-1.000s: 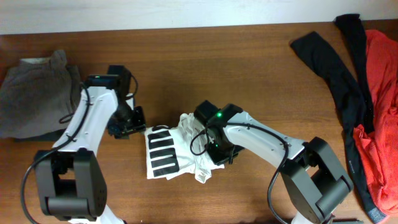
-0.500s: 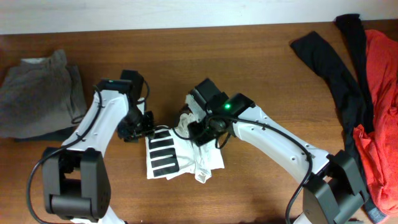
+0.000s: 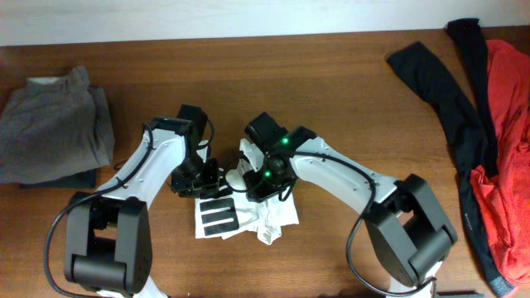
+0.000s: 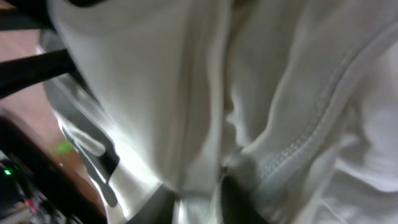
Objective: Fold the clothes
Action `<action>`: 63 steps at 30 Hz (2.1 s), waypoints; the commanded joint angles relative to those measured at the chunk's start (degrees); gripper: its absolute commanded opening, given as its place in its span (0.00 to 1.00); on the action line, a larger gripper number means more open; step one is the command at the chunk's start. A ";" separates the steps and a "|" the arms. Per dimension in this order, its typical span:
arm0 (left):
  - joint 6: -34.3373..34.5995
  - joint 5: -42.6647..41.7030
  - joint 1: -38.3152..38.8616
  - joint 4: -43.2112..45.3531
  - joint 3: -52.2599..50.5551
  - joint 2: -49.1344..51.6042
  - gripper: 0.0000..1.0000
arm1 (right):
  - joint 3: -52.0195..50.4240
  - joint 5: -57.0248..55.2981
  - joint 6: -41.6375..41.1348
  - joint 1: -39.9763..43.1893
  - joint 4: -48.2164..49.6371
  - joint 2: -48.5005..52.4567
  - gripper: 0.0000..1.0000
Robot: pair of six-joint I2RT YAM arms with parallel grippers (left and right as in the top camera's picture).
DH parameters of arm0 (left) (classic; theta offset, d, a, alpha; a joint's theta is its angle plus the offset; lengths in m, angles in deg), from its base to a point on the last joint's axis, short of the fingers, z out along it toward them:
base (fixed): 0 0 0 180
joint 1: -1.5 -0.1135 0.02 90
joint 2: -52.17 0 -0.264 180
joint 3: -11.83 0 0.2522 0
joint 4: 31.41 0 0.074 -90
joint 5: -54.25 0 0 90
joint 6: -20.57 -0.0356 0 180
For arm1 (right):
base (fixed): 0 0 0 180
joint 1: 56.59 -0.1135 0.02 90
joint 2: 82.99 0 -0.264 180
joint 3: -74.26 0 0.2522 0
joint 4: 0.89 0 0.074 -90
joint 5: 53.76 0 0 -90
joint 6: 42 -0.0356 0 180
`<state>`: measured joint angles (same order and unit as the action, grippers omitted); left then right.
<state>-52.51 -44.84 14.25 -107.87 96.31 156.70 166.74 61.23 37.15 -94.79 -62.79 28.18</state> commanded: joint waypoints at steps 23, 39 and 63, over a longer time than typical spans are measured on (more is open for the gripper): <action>1.90 -5.09 3.96 15.76 -10.36 1.51 0.49 | 0.35 -15.08 -0.66 6.36 -11.17 -3.04 0.04; 1.81 -5.29 3.69 15.08 -7.87 1.44 0.39 | 0.09 -28.61 -9.51 8.31 -15.08 -3.30 0.17; -4.61 -17.62 9.62 13.14 1.44 1.22 0.48 | 5.38 -18.56 10.45 12.35 -14.62 -1.14 0.40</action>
<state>-56.37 -60.27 21.40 -94.65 97.75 157.40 173.01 42.80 44.99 -82.20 -77.78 23.61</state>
